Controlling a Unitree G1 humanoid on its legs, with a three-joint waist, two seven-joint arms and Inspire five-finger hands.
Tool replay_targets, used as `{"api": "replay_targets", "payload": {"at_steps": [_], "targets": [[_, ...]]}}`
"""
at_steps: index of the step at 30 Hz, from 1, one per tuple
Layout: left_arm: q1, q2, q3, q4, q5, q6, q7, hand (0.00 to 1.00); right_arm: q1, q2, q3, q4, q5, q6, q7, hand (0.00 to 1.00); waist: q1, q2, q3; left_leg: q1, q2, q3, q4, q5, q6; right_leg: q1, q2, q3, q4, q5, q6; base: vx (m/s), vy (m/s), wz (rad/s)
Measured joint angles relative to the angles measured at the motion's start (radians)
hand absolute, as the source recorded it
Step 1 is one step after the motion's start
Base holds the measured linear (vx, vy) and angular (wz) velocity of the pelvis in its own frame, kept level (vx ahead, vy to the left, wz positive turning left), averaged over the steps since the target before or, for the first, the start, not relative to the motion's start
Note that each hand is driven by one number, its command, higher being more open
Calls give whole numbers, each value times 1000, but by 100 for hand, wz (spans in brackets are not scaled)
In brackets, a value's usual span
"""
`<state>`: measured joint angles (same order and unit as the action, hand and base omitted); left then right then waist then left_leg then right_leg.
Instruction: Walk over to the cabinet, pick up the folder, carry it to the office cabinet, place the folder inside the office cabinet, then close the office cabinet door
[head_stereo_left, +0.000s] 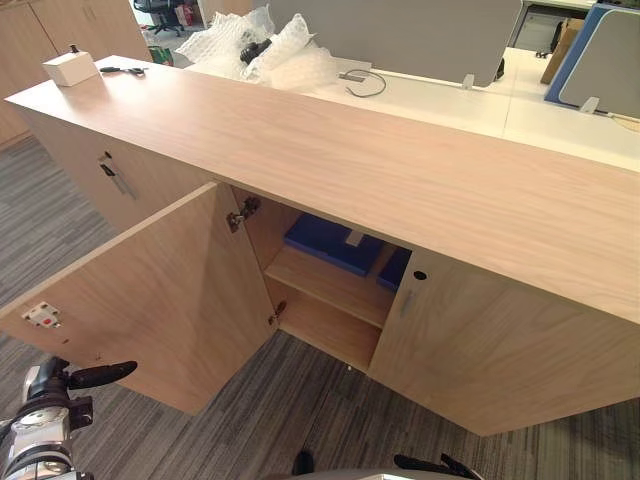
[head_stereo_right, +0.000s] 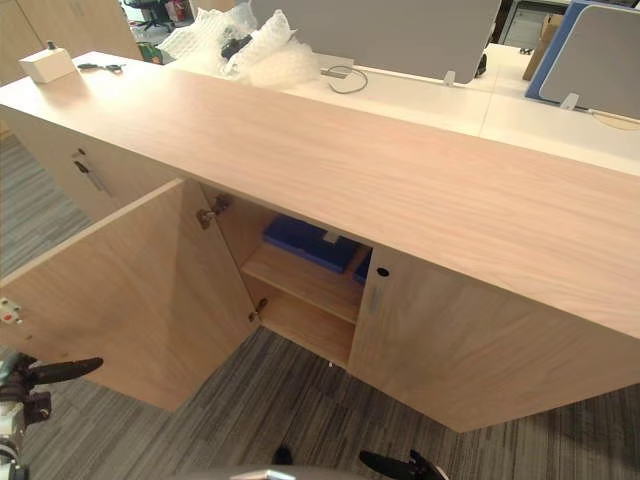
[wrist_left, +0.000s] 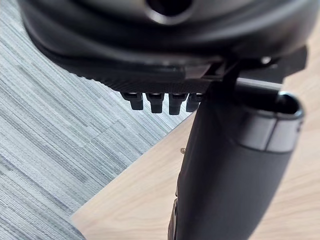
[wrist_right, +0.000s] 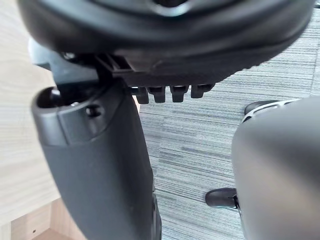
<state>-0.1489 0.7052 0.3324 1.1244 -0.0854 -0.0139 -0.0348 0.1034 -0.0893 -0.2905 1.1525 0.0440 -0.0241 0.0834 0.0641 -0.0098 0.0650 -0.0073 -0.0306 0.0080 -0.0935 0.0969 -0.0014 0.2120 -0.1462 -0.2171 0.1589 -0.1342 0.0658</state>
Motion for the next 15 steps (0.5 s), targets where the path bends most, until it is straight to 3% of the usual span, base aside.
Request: {"api": "replay_targets", "payload": {"at_steps": [7,11,15], "targets": [[24,-63,-98,-118,20,2,68,100,4,-7,20,-2,8,-2,-1,100,9,2,-1,-35,-7,-37,-1,12,-3,-18,0,-30,4,-1,2,-26,-13,16],[196,-145,-149,-422,61,7,99,100,10,-13,45,-4,8,-5,-6,100,32,-1,-1,-48,-21,-73,-1,25,7,-24,-6,-33,27,-5,7,-13,15,31],[324,-264,-232,-591,55,7,100,100,-13,-3,78,-1,3,-12,-7,100,44,-2,-2,-60,-49,-98,-1,50,17,-35,-37,-37,15,-68,55,-40,2,25]]}}
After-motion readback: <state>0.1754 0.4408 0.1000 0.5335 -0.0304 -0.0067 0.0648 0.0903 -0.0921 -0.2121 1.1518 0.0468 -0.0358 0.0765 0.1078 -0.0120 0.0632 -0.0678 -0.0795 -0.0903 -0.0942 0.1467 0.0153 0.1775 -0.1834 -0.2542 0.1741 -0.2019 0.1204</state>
